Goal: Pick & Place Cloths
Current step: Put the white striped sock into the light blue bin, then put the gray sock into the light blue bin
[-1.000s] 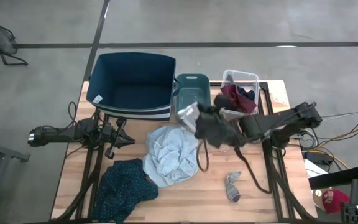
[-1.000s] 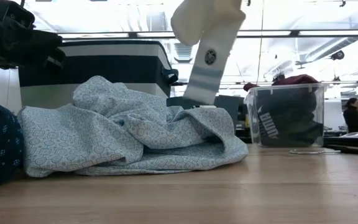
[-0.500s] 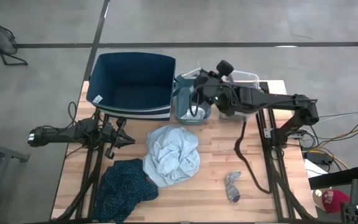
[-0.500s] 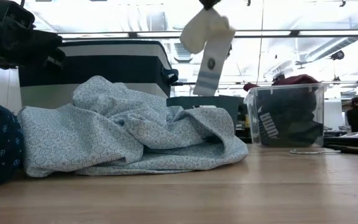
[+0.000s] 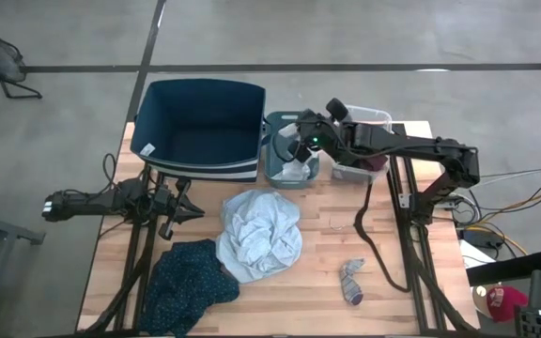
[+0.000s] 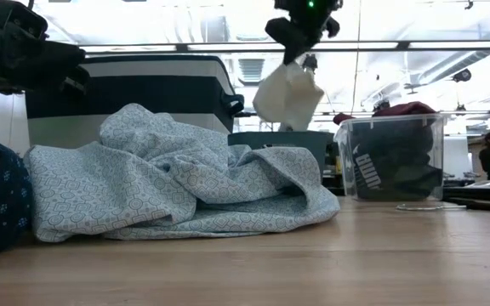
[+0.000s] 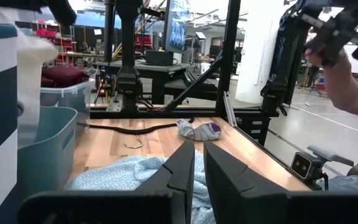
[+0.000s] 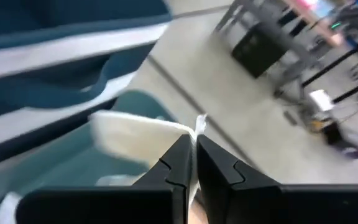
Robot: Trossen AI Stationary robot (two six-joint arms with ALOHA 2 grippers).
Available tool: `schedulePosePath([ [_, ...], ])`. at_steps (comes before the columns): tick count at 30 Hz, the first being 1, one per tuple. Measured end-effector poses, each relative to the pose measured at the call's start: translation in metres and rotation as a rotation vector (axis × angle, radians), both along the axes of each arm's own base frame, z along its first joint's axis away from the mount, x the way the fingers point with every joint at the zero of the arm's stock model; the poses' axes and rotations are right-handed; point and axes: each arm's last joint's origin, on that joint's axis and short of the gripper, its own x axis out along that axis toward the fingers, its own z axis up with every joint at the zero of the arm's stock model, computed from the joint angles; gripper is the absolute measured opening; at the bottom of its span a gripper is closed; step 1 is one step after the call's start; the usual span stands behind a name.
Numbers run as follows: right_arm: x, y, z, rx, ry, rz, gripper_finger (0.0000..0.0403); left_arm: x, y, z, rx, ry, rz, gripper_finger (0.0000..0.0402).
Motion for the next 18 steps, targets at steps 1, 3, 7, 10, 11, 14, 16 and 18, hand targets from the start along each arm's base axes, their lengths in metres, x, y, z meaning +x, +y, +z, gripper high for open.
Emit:
schedulePosePath([
  [1,0.000,-0.001,-0.004,0.026,0.002,0.018,0.0018,0.000,0.000,0.000,0.000,-0.001,0.000,0.0041],
  [3,0.001,0.000,-0.011,0.083,0.007,0.069,0.0014,0.000,0.000,0.000,0.000,0.000,0.000,0.0039],
  [7,0.002,0.002,-0.022,0.129,0.025,0.111,0.0011,0.000,0.000,0.000,0.000,0.000,0.000,0.0041],
  [10,0.001,0.002,-0.028,0.125,0.051,0.118,0.0023,0.000,0.000,0.000,0.000,0.000,0.000,0.0041],
  [11,0.001,0.001,-0.029,0.123,0.060,0.122,0.0030,0.000,0.000,0.000,0.000,0.000,0.000,0.0041],
  [14,0.002,0.002,-0.030,0.131,0.054,0.145,0.0059,0.000,0.000,0.000,0.000,0.000,0.000,0.0039],
  [16,0.003,0.003,-0.031,0.152,0.044,0.171,0.0084,0.000,0.000,0.000,0.000,0.000,0.000,0.0040],
  [18,0.004,0.003,-0.030,0.160,0.032,0.182,0.0110,0.000,0.000,0.000,0.000,0.000,0.000,0.0041],
])
